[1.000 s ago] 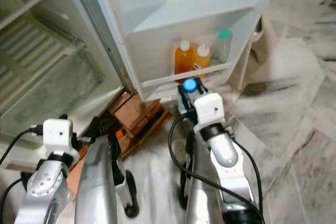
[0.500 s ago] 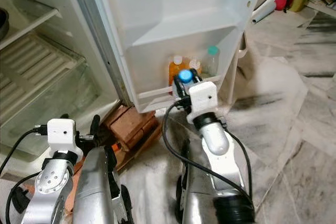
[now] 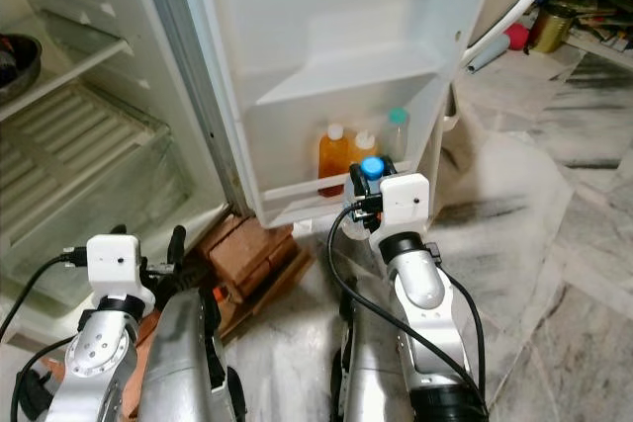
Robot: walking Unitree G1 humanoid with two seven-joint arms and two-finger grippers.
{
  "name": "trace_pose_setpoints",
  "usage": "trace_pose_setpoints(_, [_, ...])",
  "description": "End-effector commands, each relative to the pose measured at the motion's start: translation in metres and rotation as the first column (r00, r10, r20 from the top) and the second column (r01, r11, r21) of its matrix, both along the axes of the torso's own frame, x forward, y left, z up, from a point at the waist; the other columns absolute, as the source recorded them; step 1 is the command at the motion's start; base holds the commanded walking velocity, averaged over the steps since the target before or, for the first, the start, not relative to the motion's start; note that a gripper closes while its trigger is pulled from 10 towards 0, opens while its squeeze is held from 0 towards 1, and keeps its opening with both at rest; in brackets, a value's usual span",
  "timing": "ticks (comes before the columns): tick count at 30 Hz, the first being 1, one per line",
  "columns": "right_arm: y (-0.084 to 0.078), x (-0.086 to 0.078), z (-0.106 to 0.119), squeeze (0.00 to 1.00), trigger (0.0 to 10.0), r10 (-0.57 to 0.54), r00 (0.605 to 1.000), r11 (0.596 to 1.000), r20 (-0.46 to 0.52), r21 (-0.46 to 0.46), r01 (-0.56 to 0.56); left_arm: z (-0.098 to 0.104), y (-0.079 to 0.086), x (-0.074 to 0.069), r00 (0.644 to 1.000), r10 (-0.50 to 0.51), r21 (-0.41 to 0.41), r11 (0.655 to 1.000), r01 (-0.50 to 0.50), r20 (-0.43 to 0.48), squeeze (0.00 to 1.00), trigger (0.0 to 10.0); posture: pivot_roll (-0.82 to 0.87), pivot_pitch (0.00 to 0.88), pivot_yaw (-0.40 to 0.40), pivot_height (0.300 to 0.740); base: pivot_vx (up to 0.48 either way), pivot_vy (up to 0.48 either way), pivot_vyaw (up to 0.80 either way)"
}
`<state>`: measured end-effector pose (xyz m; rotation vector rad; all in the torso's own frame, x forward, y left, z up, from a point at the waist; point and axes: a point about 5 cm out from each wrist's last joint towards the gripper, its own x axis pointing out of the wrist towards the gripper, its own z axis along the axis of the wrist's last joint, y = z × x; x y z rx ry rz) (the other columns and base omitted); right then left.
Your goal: Restocking fridge
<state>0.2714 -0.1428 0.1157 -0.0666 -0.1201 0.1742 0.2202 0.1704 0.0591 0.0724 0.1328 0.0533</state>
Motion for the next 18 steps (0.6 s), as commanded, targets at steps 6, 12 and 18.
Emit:
trace_pose_setpoints(6, [-0.007,0.004,0.001,0.0,10.0,-0.027,0.999,1.0,0.022,-0.002,0.027,-0.004,-0.003,0.001,1.0,0.006,-0.006,1.0,-0.006,0.002,0.0,10.0,0.12,0.0,0.01,0.629,0.0,0.0,0.0])
trace_pose_setpoints(12, [-0.013,0.012,0.004,0.0,10.0,-0.05,0.998,0.999,0.03,-0.002,0.05,-0.001,-0.001,0.009,1.0,0.013,0.001,1.0,-0.013,0.028,0.0,10.0,0.11,0.0,0.008,0.664,0.0,0.0,0.0])
trace_pose_setpoints(18, [-0.015,0.017,0.007,0.0,10.0,-0.049,0.998,0.999,0.04,-0.004,0.05,0.006,0.0,0.017,0.998,0.008,0.01,1.0,-0.009,0.061,0.0,10.0,0.12,0.0,-0.001,0.704,0.0,0.0,0.0])
